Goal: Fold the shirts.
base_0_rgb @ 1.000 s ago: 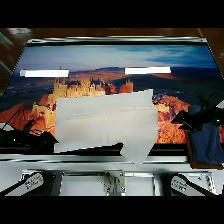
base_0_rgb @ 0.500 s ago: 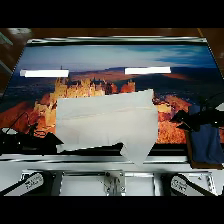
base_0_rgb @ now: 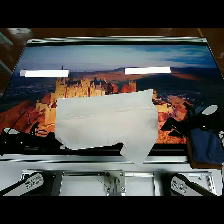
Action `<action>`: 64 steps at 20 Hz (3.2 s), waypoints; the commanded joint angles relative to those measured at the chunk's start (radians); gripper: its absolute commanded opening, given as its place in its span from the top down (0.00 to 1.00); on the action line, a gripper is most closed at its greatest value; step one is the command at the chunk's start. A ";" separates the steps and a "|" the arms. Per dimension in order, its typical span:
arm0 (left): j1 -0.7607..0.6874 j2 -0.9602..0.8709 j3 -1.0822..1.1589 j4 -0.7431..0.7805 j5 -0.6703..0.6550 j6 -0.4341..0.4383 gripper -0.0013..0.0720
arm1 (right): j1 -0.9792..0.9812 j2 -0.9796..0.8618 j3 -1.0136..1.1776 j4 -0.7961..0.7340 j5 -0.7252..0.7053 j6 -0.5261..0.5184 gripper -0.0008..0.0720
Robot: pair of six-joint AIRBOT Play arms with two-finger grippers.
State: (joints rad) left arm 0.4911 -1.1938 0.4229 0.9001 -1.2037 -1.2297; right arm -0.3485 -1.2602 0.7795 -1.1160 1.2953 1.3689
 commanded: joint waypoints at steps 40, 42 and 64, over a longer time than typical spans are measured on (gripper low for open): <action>-0.246 -0.472 0.833 -0.010 0.198 -0.137 0.26 | 0.299 -0.531 0.604 0.326 -0.439 0.028 0.12; -0.218 -0.470 0.862 0.026 0.163 -0.137 0.13 | 0.264 -0.502 0.604 0.279 -0.397 -0.028 0.12; -0.287 -0.427 0.934 -0.151 -0.089 -0.087 0.42 | 0.206 -0.608 0.605 0.465 -0.224 -0.125 0.89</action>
State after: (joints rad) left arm 0.2417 -1.6222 1.3560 0.8421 -1.3155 -1.3338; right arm -0.1379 -1.8908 1.3827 -0.7452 1.0409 1.3525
